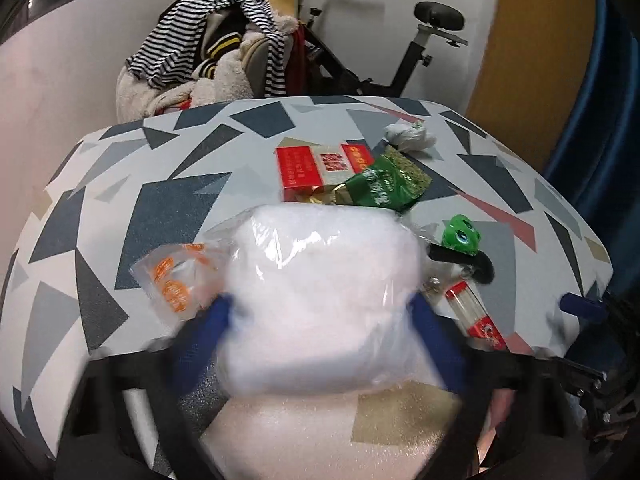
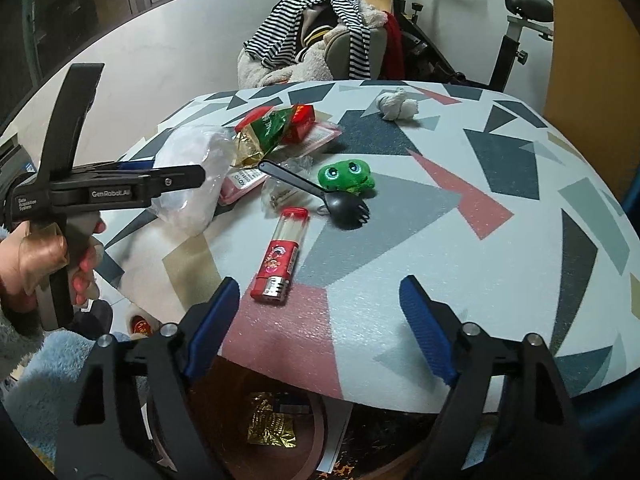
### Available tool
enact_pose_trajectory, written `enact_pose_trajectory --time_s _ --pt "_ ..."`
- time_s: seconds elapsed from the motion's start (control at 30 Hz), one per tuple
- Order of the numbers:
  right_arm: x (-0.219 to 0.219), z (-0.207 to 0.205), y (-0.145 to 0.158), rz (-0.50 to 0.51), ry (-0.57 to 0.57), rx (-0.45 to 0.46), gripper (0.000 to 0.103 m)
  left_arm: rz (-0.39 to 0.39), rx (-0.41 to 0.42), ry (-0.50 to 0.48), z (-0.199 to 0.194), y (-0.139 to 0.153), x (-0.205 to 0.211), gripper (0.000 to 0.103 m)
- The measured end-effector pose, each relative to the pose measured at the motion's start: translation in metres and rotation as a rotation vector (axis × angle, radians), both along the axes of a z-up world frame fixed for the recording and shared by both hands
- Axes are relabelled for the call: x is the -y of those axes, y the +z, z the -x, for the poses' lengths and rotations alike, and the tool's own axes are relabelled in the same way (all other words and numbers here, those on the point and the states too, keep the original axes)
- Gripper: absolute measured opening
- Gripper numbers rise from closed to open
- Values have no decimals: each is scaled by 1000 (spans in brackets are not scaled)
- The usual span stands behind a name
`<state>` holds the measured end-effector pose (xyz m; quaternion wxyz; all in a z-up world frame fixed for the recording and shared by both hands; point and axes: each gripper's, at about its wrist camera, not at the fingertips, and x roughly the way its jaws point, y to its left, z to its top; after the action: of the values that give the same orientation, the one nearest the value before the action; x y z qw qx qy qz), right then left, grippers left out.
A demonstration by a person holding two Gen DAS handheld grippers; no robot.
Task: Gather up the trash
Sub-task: 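Grasp the white plastic bag with the left tool while the right tool grasps the red candy tube, then carry the white plastic bag to the brown bin and open the left tool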
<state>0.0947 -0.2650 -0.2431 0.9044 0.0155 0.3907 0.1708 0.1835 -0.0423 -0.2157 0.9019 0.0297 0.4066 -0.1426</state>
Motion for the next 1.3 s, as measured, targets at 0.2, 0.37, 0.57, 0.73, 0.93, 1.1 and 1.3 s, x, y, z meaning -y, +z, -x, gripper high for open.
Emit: enact_pose_trajectory --time_s 0.2,0.37,0.57,0.73,0.93,1.1,1.3 --pt "-10 -7 -2 -9 40 -12 70 38 54 -42 22 26 -8 69" --pt "-26 -26 -10 -4 57 -59 61 90 80 -57 45 47 -18 69" --pt "-43 -42 -18 41 39 -92 45 107 83 -57 76 51 -30 69" --pt "-55 -45 -19 116 48 -81 36 119 66 -47 92 43 -37 69" --pt "-58 -50 -20 151 56 -69 32 140 46 -28 103 35 -43 69" --pt "-61 -50 -21 167 65 -50 29 145 44 -32 110 34 -44 69" --pt "-62 -40 -15 135 116 -29 27 150 36 -34 115 33 -46 69"
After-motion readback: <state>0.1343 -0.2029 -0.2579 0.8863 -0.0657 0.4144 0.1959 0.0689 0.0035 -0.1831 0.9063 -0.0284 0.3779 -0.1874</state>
